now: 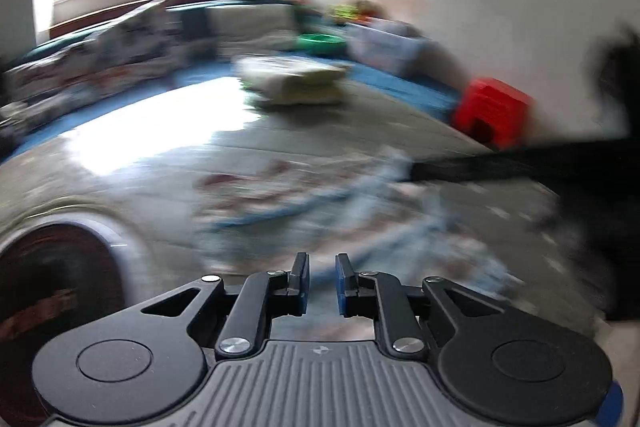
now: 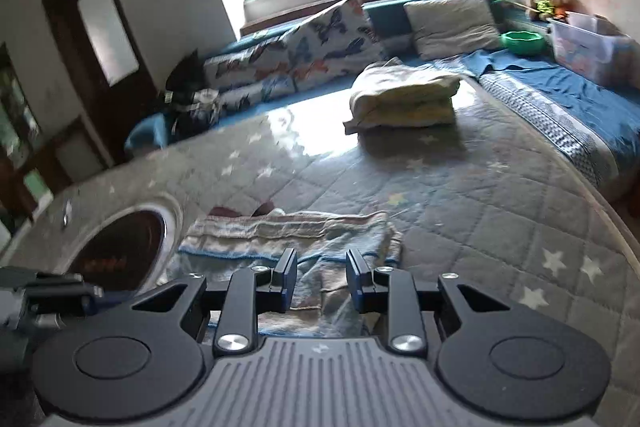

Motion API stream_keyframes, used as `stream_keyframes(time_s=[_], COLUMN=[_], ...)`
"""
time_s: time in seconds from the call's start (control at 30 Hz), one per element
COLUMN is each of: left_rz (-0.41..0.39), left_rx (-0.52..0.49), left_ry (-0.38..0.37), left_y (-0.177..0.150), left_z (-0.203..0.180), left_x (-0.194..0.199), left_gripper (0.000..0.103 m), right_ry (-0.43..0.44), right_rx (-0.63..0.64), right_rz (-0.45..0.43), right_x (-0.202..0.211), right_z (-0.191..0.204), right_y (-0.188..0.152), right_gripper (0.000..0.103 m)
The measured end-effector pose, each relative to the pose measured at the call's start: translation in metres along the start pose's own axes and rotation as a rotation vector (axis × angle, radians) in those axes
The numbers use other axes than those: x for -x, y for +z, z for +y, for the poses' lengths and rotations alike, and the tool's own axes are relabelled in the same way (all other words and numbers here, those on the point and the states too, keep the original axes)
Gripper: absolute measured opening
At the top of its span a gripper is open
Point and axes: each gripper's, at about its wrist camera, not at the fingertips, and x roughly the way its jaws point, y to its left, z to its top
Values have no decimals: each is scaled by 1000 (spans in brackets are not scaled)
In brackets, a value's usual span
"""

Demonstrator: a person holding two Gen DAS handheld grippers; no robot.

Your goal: Fold clothes

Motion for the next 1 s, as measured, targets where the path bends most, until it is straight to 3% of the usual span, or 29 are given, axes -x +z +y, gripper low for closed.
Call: stream_keyframes(time_s=[0.13,0.3,0.57,0.83,1.0], left_rz=[14,33,50,10,27], left_rx=[-62,-111,-100,-56,-40], left_ry=[-114,-191,-229,-202,-188], left_y=[-8,-15,-19,-22,-26], left_z=[-21,-35,-35,-18,-15], left_x=[-10,-23,-37,-16,-17], left_gripper=[15,15,15,15,15], right_ry=[11,6,-9,-5,-2], right_rx=[63,142,144,189,203], right_rz=[51,102,138,102,125], right_x=[-20,-46,-80,-58,-62], right_z=[11,24,22,33,36], right_y=[9,17,21,25,20], right_gripper=[27,27,24,25,25])
